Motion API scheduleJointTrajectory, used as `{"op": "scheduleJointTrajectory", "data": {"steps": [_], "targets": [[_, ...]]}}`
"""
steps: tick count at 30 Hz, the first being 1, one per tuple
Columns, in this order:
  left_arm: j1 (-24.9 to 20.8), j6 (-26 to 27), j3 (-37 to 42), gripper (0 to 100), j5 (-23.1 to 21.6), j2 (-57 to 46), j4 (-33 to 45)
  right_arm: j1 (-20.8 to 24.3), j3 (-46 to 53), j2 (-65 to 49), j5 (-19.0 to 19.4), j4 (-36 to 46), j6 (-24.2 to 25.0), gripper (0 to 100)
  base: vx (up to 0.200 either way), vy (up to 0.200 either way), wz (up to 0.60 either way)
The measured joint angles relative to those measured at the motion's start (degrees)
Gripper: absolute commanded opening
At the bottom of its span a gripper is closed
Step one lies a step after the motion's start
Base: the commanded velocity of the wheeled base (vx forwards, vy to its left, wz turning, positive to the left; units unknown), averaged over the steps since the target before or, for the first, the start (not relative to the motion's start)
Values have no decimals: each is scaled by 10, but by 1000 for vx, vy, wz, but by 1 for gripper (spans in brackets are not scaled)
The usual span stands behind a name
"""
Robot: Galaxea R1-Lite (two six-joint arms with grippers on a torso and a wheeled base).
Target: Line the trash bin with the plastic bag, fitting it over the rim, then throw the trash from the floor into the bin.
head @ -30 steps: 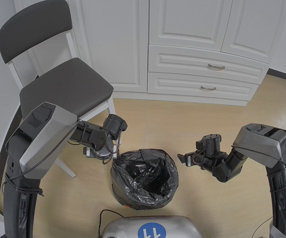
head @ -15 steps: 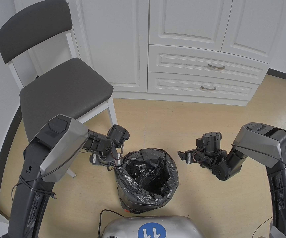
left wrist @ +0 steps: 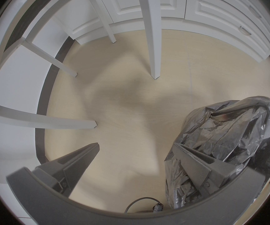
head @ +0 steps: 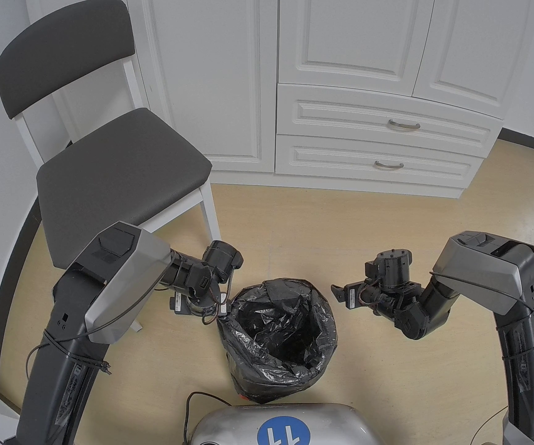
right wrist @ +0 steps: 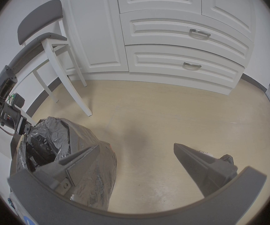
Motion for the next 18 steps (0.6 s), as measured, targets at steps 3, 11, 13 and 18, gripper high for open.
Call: {"op": "scheduleJointTrajectory", "data": {"steps": [3, 11, 13, 18], "targets": [[0, -3, -1, 100, -5, 1, 0, 2, 0, 1, -5, 0, 1, 100, 0, 0, 0], [7, -4, 49, 100, -5, -20, -14, 5, 33, -28, -12, -30, 4, 100, 0, 0, 0], [10, -3, 86, 100, -9, -41, -38, 6, 53, -42, -16, -47, 5, 100, 0, 0, 0], [16, 10, 191, 100, -22, -90, -132, 5, 107, -66, -36, -92, 6, 100, 0, 0, 0]]}}
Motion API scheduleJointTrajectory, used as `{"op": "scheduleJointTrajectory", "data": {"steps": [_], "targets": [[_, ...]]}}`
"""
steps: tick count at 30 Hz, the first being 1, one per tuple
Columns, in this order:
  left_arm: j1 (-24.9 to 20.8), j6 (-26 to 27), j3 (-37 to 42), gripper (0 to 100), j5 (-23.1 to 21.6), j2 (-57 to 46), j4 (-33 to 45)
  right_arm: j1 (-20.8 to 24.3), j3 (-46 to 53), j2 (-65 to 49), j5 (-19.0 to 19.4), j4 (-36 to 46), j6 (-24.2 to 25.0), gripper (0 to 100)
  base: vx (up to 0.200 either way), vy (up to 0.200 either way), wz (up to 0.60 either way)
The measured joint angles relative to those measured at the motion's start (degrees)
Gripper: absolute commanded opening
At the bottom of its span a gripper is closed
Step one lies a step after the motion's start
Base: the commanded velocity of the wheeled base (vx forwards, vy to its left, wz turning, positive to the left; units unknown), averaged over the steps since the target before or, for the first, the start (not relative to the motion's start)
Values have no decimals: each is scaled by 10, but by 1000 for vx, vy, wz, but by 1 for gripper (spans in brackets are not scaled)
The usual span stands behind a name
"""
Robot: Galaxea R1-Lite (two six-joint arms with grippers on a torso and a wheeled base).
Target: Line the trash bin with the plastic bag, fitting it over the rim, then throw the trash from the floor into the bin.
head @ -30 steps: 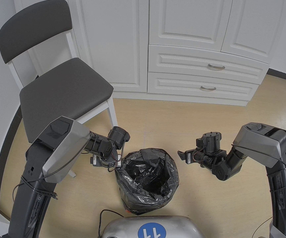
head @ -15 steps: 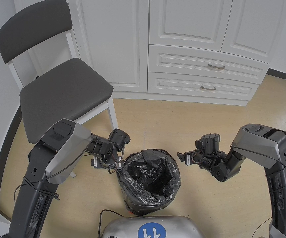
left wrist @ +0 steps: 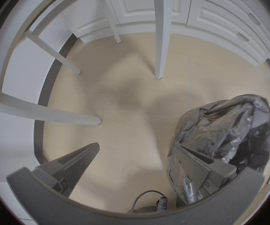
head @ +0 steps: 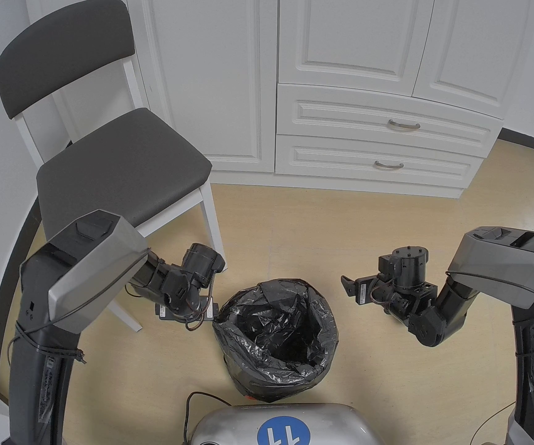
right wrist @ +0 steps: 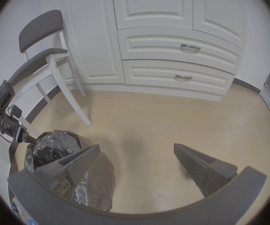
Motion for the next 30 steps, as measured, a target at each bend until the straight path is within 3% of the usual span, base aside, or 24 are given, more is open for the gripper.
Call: {"op": "scheduleJointTrajectory", "data": {"steps": [11, 19, 25, 30], "targets": [[3, 68, 274, 100, -42, -102, -399, -17, 138, -53, -61, -101, -11, 100, 0, 0, 0], [-15, 105, 494, 100, -86, -192, -648, -46, 216, -112, -131, -196, -103, 100, 0, 0, 0], [-55, 118, 604, 100, -102, -297, -712, -80, 230, -133, -143, -220, -143, 100, 0, 0, 0], [-73, 127, 644, 100, -104, -370, -721, -107, 177, -136, -145, -125, -137, 100, 0, 0, 0]]}}
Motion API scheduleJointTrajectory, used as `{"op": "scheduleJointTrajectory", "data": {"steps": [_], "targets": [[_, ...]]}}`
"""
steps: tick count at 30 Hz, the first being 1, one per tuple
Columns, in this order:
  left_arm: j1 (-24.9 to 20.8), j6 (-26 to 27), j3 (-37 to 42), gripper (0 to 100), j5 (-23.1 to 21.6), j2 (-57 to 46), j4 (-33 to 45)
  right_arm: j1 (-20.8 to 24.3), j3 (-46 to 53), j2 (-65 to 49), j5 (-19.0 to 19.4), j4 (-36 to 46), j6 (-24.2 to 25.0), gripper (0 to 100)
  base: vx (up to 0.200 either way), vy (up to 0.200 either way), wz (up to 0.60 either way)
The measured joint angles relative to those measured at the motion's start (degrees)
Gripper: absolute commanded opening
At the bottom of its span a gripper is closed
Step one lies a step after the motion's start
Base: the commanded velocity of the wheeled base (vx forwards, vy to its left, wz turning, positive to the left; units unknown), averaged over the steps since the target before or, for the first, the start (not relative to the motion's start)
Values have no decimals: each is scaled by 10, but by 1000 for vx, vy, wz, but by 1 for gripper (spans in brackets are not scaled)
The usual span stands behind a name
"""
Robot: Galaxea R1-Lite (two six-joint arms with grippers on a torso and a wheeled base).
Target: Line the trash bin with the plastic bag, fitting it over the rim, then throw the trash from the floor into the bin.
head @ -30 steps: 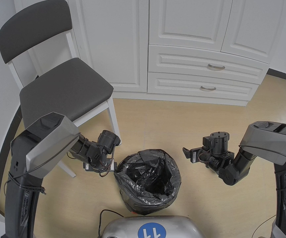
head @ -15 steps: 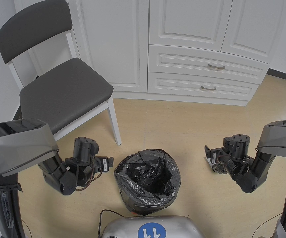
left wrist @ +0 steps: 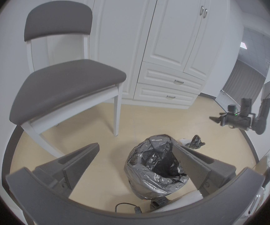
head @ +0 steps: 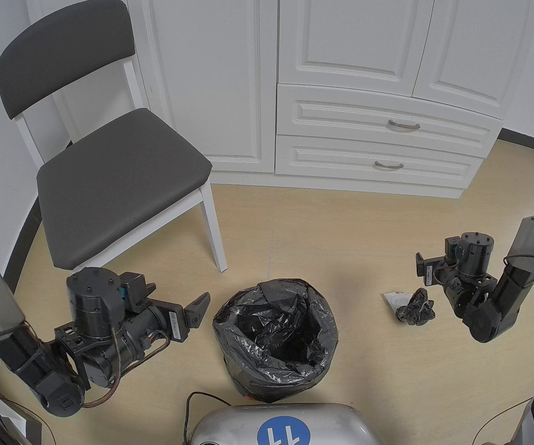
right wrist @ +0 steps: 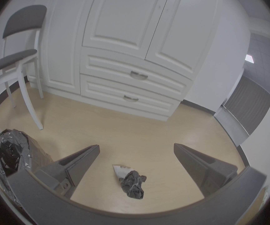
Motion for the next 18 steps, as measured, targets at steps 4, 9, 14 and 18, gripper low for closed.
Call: {"op": "scheduleJointTrajectory", "data": {"steps": [4, 9, 14, 18], "targets": [[-2, 4, 9, 100, 2, -36, -2, -14, -66, 1, 8, 142, 38, 100, 0, 0, 0], [-2, 7, 16, 100, 12, -75, -4, -31, -164, 11, 54, 331, 94, 100, 0, 0, 0], [-1, 9, 31, 100, 31, -122, -6, -57, -287, 49, 104, 512, 146, 100, 0, 0, 0], [2, 2, 57, 100, 45, -170, -7, -78, -400, 109, 133, 600, 179, 100, 0, 0, 0]]}}
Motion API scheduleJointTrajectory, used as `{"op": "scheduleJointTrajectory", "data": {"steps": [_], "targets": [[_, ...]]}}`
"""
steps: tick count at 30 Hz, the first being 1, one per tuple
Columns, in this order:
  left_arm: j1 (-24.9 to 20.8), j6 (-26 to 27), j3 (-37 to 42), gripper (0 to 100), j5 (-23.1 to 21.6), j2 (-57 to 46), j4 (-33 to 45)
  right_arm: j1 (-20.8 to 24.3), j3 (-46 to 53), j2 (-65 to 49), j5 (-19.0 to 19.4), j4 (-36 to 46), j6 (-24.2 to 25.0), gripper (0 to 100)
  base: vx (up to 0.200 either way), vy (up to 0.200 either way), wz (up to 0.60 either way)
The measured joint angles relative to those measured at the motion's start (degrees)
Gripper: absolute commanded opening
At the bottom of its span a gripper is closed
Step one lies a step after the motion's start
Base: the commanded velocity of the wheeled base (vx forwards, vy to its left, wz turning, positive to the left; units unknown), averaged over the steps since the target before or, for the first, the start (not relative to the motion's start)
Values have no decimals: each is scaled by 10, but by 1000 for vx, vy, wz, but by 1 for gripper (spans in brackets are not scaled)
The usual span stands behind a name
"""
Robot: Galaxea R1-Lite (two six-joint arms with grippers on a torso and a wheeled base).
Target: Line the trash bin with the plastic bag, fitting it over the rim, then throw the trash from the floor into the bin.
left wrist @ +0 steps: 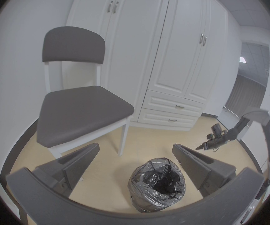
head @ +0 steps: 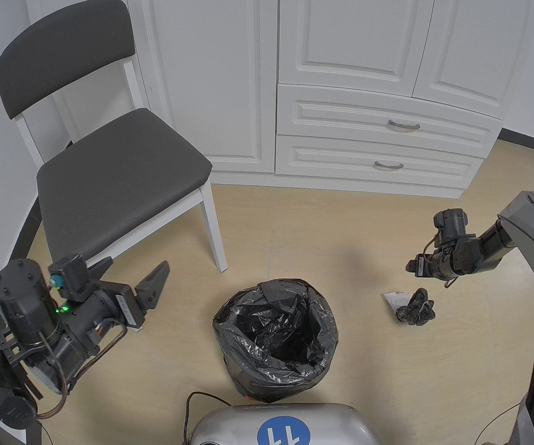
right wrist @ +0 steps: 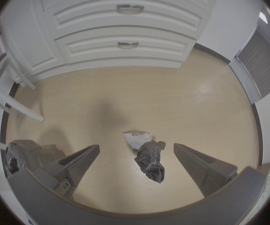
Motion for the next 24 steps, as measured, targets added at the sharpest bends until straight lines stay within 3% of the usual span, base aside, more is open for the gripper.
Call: {"op": "scheduleJointTrajectory", "data": {"steps": [6, 13, 24], "targets": [[4, -15, 43, 100, 12, -76, -1, -25, -172, 99, 25, 130, 42, 100, 0, 0, 0], [6, -22, 70, 100, 18, -135, 0, -41, -337, 207, 15, 248, 78, 100, 0, 0, 0], [7, -24, 83, 100, 21, -178, 0, -56, -397, 312, 2, 268, 70, 100, 0, 0, 0]]}}
